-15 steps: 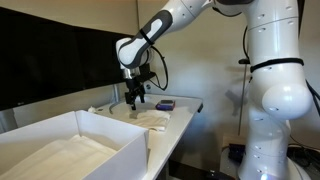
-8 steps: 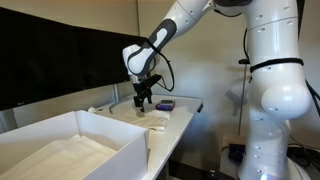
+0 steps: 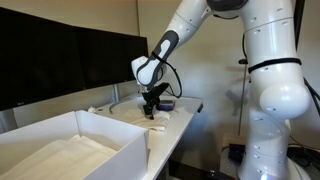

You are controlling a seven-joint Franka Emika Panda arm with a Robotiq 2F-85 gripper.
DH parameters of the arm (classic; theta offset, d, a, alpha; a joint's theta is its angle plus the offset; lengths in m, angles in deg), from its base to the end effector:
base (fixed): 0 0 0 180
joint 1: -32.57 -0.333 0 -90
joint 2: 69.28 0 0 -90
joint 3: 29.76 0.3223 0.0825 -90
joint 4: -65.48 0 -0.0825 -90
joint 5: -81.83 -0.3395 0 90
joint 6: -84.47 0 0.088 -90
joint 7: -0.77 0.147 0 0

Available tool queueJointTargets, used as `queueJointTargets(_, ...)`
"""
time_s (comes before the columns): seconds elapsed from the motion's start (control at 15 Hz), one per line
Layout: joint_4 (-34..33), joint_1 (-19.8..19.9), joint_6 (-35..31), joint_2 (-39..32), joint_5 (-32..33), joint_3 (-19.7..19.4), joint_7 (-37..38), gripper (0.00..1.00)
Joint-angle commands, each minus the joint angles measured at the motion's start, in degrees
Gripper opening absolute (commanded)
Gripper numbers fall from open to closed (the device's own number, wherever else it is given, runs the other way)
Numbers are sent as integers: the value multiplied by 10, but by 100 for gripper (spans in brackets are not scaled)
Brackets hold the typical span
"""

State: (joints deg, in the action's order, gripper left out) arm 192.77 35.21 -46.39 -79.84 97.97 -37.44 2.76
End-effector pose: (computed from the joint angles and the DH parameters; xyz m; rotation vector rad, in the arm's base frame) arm 0.4895 -0.1044 0.2844 2.9183 -0.0234 -0.2020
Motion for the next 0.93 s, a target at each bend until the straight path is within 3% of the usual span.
queueJointTargets(0.0,15,10,-10,-6,6,1,1,100)
queueJointTargets(0.27,14,8,-13,-11,13,-1,10,100)
queueJointTargets(0.53,20,5,-61,-13,41,-8,41,100)
queueJointTargets(0.6,-3,5,-23,16,36,-7,26,100)
queueJointTargets(0.87,-12,12,-28,41,28,-9,11,100)
